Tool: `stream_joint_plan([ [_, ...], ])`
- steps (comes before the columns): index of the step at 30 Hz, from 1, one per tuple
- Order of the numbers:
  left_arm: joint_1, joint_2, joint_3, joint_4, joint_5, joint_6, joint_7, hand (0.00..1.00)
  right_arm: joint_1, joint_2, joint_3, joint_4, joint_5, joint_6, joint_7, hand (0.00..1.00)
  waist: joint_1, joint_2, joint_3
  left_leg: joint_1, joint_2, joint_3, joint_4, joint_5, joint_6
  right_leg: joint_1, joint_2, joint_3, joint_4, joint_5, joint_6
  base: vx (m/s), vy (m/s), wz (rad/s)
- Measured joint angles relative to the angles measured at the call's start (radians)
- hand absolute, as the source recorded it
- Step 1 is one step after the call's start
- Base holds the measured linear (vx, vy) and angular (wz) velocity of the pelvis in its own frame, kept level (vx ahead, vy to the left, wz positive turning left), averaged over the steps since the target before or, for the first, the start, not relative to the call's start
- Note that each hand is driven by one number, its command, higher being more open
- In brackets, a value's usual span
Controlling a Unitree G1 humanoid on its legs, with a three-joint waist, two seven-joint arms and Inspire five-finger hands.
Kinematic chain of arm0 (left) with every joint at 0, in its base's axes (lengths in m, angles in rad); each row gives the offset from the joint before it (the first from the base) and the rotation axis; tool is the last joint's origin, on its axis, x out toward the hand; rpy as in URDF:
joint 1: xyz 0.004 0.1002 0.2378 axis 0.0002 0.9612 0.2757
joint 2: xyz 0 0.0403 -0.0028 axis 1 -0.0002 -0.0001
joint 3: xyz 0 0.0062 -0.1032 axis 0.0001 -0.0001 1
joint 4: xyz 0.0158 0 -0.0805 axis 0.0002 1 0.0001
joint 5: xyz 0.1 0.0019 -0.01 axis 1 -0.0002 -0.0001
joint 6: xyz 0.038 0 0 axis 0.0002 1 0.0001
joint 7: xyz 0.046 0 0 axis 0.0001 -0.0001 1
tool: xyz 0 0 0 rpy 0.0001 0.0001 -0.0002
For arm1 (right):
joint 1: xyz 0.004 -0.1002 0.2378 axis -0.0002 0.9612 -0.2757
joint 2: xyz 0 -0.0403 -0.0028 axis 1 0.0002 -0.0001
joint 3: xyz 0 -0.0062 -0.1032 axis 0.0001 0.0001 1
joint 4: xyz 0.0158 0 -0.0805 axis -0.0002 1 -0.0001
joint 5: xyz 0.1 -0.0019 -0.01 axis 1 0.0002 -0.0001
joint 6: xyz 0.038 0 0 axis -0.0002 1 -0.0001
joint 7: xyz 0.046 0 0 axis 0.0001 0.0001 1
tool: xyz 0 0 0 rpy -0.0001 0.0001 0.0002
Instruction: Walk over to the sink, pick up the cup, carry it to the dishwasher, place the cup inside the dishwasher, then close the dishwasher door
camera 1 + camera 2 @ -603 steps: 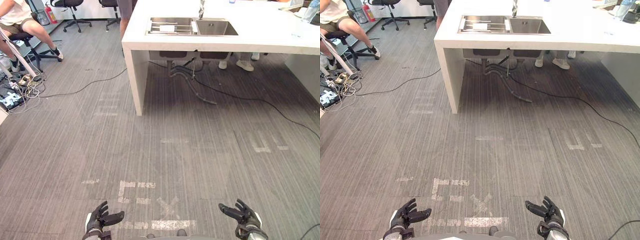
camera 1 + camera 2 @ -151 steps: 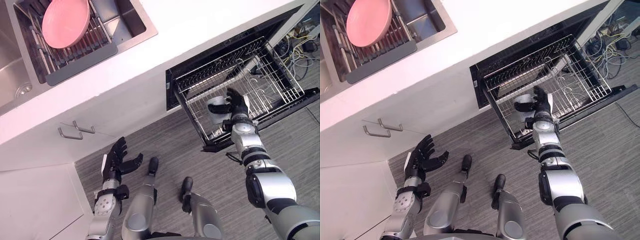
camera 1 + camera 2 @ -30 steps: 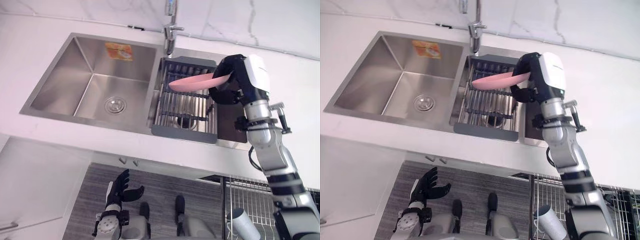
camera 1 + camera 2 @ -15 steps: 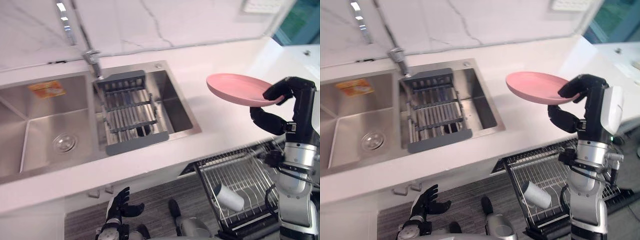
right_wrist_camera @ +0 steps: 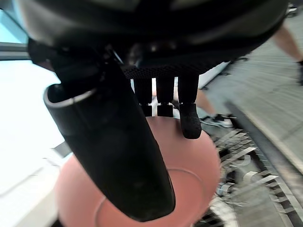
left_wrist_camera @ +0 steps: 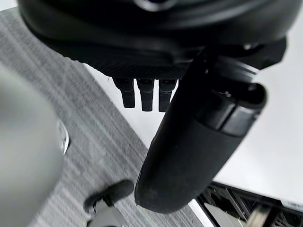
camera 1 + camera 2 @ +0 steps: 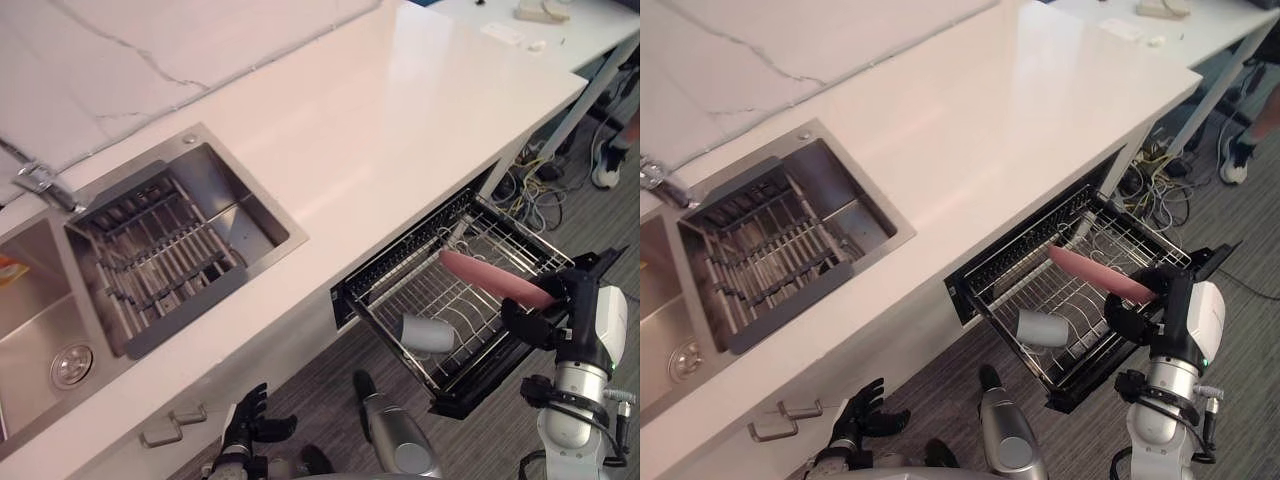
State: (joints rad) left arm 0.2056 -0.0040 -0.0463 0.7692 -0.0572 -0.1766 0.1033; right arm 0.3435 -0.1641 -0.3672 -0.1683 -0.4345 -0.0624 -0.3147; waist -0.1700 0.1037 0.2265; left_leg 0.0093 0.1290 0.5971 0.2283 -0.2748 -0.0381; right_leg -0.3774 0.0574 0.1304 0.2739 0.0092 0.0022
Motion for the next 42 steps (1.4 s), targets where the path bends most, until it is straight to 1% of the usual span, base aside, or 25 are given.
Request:
stream_joint_plan([
  [1,-0.007,-0.02,0.0,-0.016,0.0,-0.001,0.0,0.9,0.0,0.005,0.0,0.025,0.001,0.012,-0.004,0.3,0.006,0.012,0.003,-0.001,0.016,0.019,0.002,0.009,-0.004,-0.003,0.008,-0.007,0.002,0.003,-0.006,0.12,-0.145,0.09],
  [2,-0.014,-0.034,-0.005,-0.033,0.0,-0.008,-0.001,0.9,-0.006,0.007,0.005,0.053,0.002,0.017,-0.005,0.3,0.019,0.011,0.017,-0.003,0.026,0.029,0.006,0.014,-0.014,-0.01,0.015,-0.009,0.01,0.005,-0.008,0.1,-0.129,0.04],
  [4,-0.028,-0.039,-0.022,-0.049,0.0,-0.011,-0.001,0.9,-0.037,0.005,0.01,0.082,0.013,0.026,-0.007,0.3,0.03,0.014,0.031,-0.02,0.029,0.03,0.015,0.015,-0.015,-0.032,0.016,-0.011,0.023,0.003,-0.012,0.01,-0.074,-0.02],
  [6,-0.051,-0.038,-0.025,-0.061,-0.001,-0.017,0.002,0.9,-0.111,-0.014,0.011,0.141,0.025,0.032,-0.02,0.3,0.041,0.015,0.066,-0.042,0.027,0.034,0.027,0.014,-0.017,-0.056,0.013,-0.008,0.033,0.004,-0.01,-0.05,-0.034,-0.03],
  [7,-0.058,-0.038,-0.025,-0.061,-0.002,-0.017,0.004,0.9,-0.131,-0.024,0.011,0.16,0.038,0.036,-0.024,0.3,0.047,0.016,0.072,-0.053,0.026,0.036,0.031,0.013,-0.018,-0.067,0.011,-0.006,0.037,0.004,-0.01,-0.06,-0.003,0.0],
  [8,-0.076,-0.038,-0.025,-0.061,-0.003,-0.019,0.007,0.9,-0.183,-0.055,0.011,0.213,0.067,0.044,-0.032,0.3,0.062,0.019,0.092,-0.072,0.022,0.037,0.04,0.012,-0.019,-0.086,0.003,-0.004,0.041,0.008,-0.006,-0.06,0.015,0.01],
  [10,-0.095,-0.037,-0.028,-0.061,-0.009,-0.02,0.011,0.9,-0.247,-0.09,0.01,0.266,0.1,0.054,-0.04,0.3,0.077,0.027,0.115,-0.099,0.015,0.036,0.048,0.012,-0.019,-0.109,-0.007,-0.004,0.041,0.017,-0.002,-0.06,0.026,0.05],
  [11,-0.1,-0.036,-0.029,-0.061,-0.014,-0.02,0.015,0.9,-0.271,-0.099,0.01,0.283,0.101,0.056,-0.043,0.3,0.079,0.029,0.124,-0.107,0.013,0.036,0.052,0.012,-0.019,-0.114,-0.01,-0.004,0.04,0.021,-0.001,-0.04,0.03,0.06],
  [13,-0.122,-0.027,-0.037,-0.061,-0.029,-0.022,0.027,0.9,-0.372,-0.135,0.011,0.376,0.15,0.057,-0.044,0.3,0.088,0.036,0.16,-0.119,0.008,0.032,0.055,0.012,-0.014,-0.118,-0.018,-0.004,0.034,0.036,-0.002,-0.04,0.038,0.06],
  [15,-0.141,-0.015,-0.05,-0.06,-0.044,-0.024,0.028,0.9,-0.457,-0.161,0.011,0.48,0.191,0.058,-0.043,0.3,0.104,0.04,0.165,-0.142,0.001,0.028,0.056,0.014,-0.008,-0.137,-0.026,-0.005,0.032,0.047,-0.003,-0.02,0.023,0.09],
  [16,-0.151,-0.013,-0.05,-0.06,-0.045,-0.024,0.029,0.9,-0.494,-0.168,0.015,0.524,0.21,0.059,-0.041,0.9,0.107,0.042,0.173,-0.146,-0.002,0.025,0.056,0.015,-0.006,-0.14,-0.03,-0.007,0.031,0.05,-0.001,-0.01,0.009,0.11],
  [19,-0.185,-0.011,-0.052,-0.056,-0.045,-0.026,0.032,0.9,-0.58,-0.173,0.032,0.614,0.229,0.063,-0.024,0.9,0.114,0.05,0.191,-0.156,-0.01,0.015,0.051,0.018,-0.002,-0.146,-0.042,-0.015,0.03,0.052,0.002,-0.02,0.004,0.11],
  [20,-0.197,-0.011,-0.053,-0.056,-0.045,-0.028,0.032,0.9,-0.599,-0.174,0.043,0.632,0.248,0.064,-0.01,0.9,0.124,0.051,0.193,-0.16,-0.012,0.014,0.05,0.018,-0.001,-0.149,-0.044,-0.015,0.028,0.055,0.004,-0.02,-0.005,0.08],
  [22,-0.21,-0.01,-0.061,-0.055,-0.051,-0.028,0.04,0.9,-0.611,-0.174,0.06,0.634,0.256,0.072,-0.004,0.9,0.129,0.052,0.195,-0.164,-0.015,0.01,0.047,0.02,0.002,-0.149,-0.047,-0.017,0.022,0.058,0.006,-0.02,-0.009,0.06],
  [25,-0.221,-0.01,-0.064,-0.055,-0.052,-0.028,0.045,0.9,-0.601,-0.174,0.064,0.597,0.257,0.084,-0.005,0.9,0.126,0.051,0.195,-0.165,-0.024,0.004,0.035,0.024,0.007,-0.149,-0.054,-0.018,0.014,0.061,0.01,-0.01,-0.004,0.03],
  [27,-0.227,-0.01,-0.064,-0.057,-0.052,-0.028,0.046,0.9,-0.556,-0.173,0.064,0.498,0.257,0.096,-0.008,0.9,0.126,0.051,0.196,-0.168,-0.028,0.004,0.029,0.026,0.011,-0.147,-0.056,-0.018,0.001,0.069,0.013,0.0,0.0,0.0],
  [28,-0.229,-0.01,-0.063,-0.058,-0.052,-0.028,0.048,0.9,-0.516,-0.169,0.064,0.405,0.254,0.097,-0.015,0.9,0.125,0.048,0.198,-0.168,-0.029,0.005,0.028,0.027,0.011,-0.145,-0.056,-0.017,-0.006,0.073,0.014,0.0,0.0,0.0],
  [30,-0.23,-0.007,-0.06,-0.062,-0.052,-0.028,0.051,0.9,-0.445,-0.162,0.061,0.232,0.251,0.095,-0.028,0.9,0.121,0.037,0.205,-0.161,-0.029,0.002,0.028,0.027,0.012,-0.131,-0.057,-0.019,-0.016,0.078,0.014,0.0,-0.007,0.02],
  [32,-0.23,-0.006,-0.059,-0.062,-0.051,-0.028,0.051,0.9,-0.407,-0.154,0.055,0.155,0.242,0.091,-0.038,0.9,0.119,0.027,0.21,-0.15,-0.027,-0.004,0.028,0.027,0.012,-0.116,-0.057,-0.023,-0.02,0.078,0.014,-0.01,-0.018,0.07],
  [33,-0.23,-0.004,-0.059,-0.063,-0.05,-0.027,0.051,0.9,-0.379,-0.137,0.047,0.095,0.235,0.087,-0.041,0.9,0.116,0.018,0.215,-0.138,-0.025,-0.008,0.028,0.027,0.012,-0.098,-0.057,-0.028,-0.026,0.078,0.014,-0.01,-0.019,0.07],
  [36,-0.229,0.0,-0.051,-0.065,-0.041,-0.025,0.047,0.9,-0.314,-0.104,0.04,-0.014,0.21,0.078,-0.041,0.9,0.116,0.0,0.211,-0.13,-0.024,-0.011,0.029,0.026,0.014,-0.087,-0.057,-0.031,-0.031,0.078,0.014,0.0,-0.006,0.02],
  [38,-0.229,0.0,-0.038,-0.064,-0.039,-0.021,0.043,0.9,-0.271,-0.097,0.04,-0.065,0.193,0.076,-0.037,0.9,0.114,-0.006,0.208,-0.122,-0.022,-0.012,0.028,0.025,0.014,-0.075,-0.056,-0.034,-0.036,0.077,0.015,0.0,0.0,0.0],
  [39,-0.225,0.002,-0.022,-0.065,-0.039,-0.019,0.041,0.9,-0.227,-0.097,0.039,-0.102,0.185,0.074,-0.028,0.9,0.112,-0.015,0.203,-0.106,-0.019,-0.013,0.028,0.024,0.014,-0.057,-0.053,-0.037,-0.039,0.077,0.015,0.0,0.0,0.0],
  [40,-0.222,0.003,-0.015,-0.065,-0.039,-0.017,0.04,0.9,-0.21,-0.096,0.039,-0.115,0.177,0.074,-0.022,0.9,0.109,-0.02,0.197,-0.1,-0.018,-0.013,0.028,0.024,0.013,-0.052,-0.053,-0.038,-0.04,0.077,0.015,0.04,-0.014,0.0],
  [42,-0.212,0.013,0.006,-0.065,-0.034,-0.017,0.031,0.9,-0.165,-0.092,0.039,-0.147,0.155,0.062,0.0,0.9,0.098,-0.039,0.181,-0.086,-0.015,-0.014,0.028,0.024,0.013,-0.035,-0.049,-0.038,-0.046,0.077,0.015,0.0,0.0,0.0],
])
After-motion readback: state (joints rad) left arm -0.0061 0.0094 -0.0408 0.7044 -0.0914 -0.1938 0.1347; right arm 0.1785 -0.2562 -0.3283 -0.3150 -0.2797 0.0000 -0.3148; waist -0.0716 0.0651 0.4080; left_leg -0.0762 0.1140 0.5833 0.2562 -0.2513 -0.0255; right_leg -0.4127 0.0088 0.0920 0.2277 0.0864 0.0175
